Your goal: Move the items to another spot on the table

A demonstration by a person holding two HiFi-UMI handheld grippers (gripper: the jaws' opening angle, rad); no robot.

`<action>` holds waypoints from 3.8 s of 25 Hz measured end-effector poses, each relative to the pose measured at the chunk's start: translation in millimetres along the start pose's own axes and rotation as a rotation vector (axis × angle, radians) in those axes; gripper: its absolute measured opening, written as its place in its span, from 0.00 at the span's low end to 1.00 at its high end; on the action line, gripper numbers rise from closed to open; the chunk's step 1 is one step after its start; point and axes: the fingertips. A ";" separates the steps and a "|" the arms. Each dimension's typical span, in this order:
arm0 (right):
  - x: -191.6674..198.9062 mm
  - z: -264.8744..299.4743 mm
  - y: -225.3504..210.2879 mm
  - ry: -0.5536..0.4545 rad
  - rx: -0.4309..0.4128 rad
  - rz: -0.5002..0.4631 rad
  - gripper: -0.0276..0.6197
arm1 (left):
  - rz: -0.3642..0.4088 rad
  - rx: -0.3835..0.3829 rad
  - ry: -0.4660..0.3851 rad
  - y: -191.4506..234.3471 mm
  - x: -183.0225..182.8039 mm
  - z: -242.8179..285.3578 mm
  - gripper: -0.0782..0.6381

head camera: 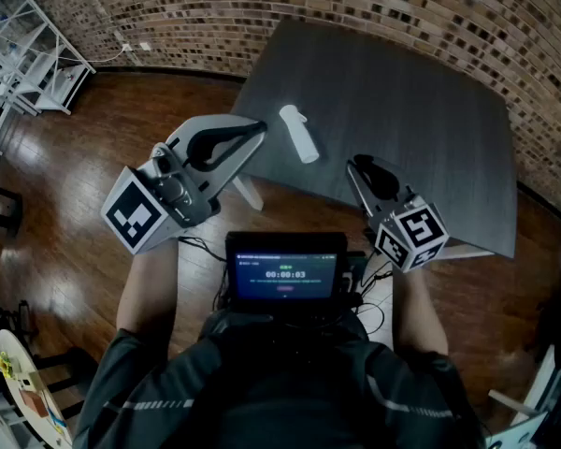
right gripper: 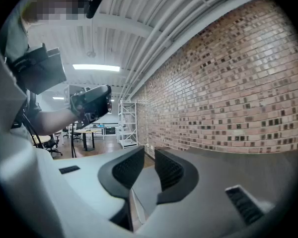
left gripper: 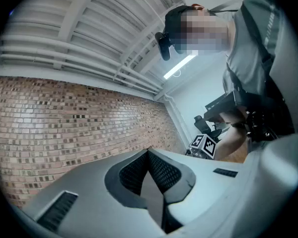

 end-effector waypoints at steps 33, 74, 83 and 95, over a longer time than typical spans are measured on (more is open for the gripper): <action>158.2 262.9 -109.4 0.549 0.112 0.121 0.53 | -0.139 -0.023 0.043 205.4 173.3 -11.0 0.10; 208.5 286.4 -134.8 0.632 0.233 0.237 0.46 | -0.258 0.088 -0.033 248.0 253.2 21.7 0.10; 109.2 147.9 -159.9 0.411 0.388 0.268 0.46 | -0.282 0.243 -0.105 166.9 181.7 111.2 0.10; 84.0 -89.7 -163.1 0.216 0.710 0.304 0.46 | -0.283 0.537 -0.217 -6.1 112.0 205.3 0.10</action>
Point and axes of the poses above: the fingertips, and each gripper's own axes: z forward along the fingers, y to its left, x out of its underside
